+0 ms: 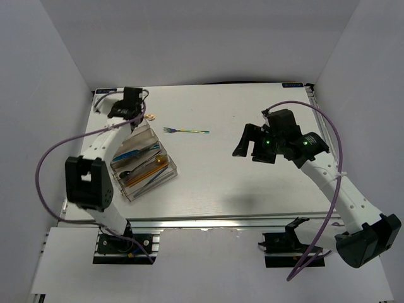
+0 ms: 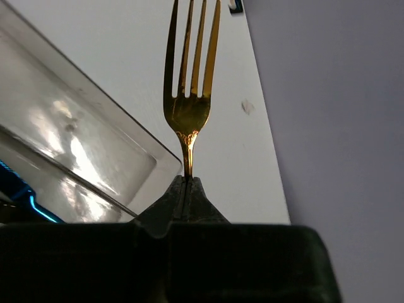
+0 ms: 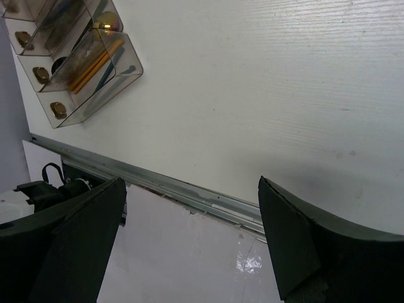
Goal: Sort the eating utensils into containers
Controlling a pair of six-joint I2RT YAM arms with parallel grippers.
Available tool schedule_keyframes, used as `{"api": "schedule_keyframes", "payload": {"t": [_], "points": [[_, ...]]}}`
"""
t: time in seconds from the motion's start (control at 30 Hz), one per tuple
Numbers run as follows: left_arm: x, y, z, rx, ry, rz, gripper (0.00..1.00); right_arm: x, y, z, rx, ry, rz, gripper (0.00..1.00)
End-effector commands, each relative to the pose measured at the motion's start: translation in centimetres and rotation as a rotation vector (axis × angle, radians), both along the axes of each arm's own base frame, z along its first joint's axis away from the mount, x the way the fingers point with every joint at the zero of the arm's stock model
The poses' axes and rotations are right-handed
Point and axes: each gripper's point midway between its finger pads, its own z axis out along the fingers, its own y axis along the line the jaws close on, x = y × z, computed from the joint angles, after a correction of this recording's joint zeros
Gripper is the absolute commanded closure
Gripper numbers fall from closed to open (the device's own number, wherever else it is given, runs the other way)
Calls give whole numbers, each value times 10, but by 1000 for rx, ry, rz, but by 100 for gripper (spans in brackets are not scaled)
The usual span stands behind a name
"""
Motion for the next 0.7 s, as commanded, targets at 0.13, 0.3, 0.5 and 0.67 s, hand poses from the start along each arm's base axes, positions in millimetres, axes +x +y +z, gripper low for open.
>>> {"api": "schedule_keyframes", "payload": {"t": [0.13,0.3,0.5,0.67], "points": [[-36,63,26,-252,-433,387,100,7,11,1,34,-30,48,11],[-49,86,9,-318,-535,508,100,8,12,2,30,-31,62,11],[-48,102,-18,-343,-540,587,100,8,10,4,8,-37,74,11],[-37,100,-41,-386,-516,565,100,8,7,6,-13,-40,77,11]]}}
